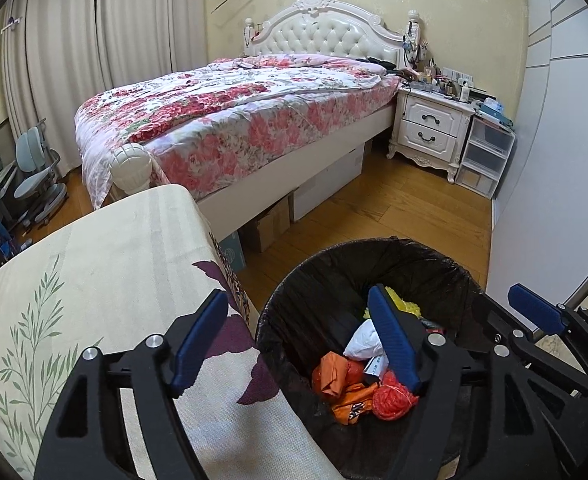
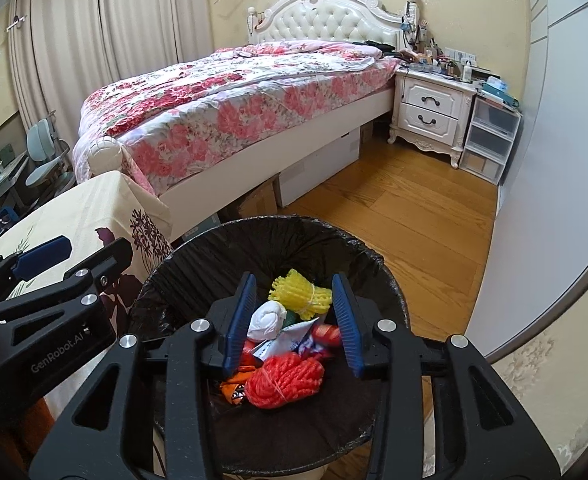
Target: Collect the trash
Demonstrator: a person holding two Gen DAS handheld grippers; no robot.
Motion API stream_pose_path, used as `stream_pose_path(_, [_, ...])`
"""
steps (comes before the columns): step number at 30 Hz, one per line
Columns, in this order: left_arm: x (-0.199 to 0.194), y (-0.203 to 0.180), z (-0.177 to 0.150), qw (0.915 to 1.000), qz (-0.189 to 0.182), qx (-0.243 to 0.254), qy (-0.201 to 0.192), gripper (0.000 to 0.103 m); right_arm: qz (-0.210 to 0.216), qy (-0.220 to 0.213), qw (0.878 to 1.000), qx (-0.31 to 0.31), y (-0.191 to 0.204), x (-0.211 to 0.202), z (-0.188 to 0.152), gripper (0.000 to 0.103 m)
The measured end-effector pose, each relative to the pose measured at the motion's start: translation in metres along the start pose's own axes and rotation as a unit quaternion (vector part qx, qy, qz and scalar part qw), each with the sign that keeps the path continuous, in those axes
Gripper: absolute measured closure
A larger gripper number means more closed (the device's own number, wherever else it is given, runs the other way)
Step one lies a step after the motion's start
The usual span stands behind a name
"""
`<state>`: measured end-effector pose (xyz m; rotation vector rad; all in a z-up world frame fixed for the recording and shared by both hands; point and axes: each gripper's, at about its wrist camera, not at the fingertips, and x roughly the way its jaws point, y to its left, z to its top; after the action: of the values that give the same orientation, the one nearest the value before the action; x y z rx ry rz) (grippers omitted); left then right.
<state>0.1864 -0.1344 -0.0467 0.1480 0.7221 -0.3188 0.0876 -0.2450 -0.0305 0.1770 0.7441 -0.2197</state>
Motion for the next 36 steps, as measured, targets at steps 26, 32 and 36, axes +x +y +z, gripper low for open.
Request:
stream_pose_path(26, [-0.044, 0.033, -0.019, 0.9978, 0.055, -0.024, -0.029, 0.016, -0.05, -0.028, 0.998, 0.003, 0.003, -0.04, -0.011, 0.007])
stream_pose_path(32, [-0.062, 0.043, -0.033, 0.9974, 0.061, -0.029, -0.026, 0.016, -0.038, -0.029, 0.999, 0.001, 0.011, -0.059, -0.024, 0.005])
stream_pose_path(36, [-0.077, 0.05, -0.042, 0.9971, 0.061, -0.037, -0.027, 0.015, -0.031, -0.029, 0.999, -0.008, 0.019, -0.072, -0.033, 0.005])
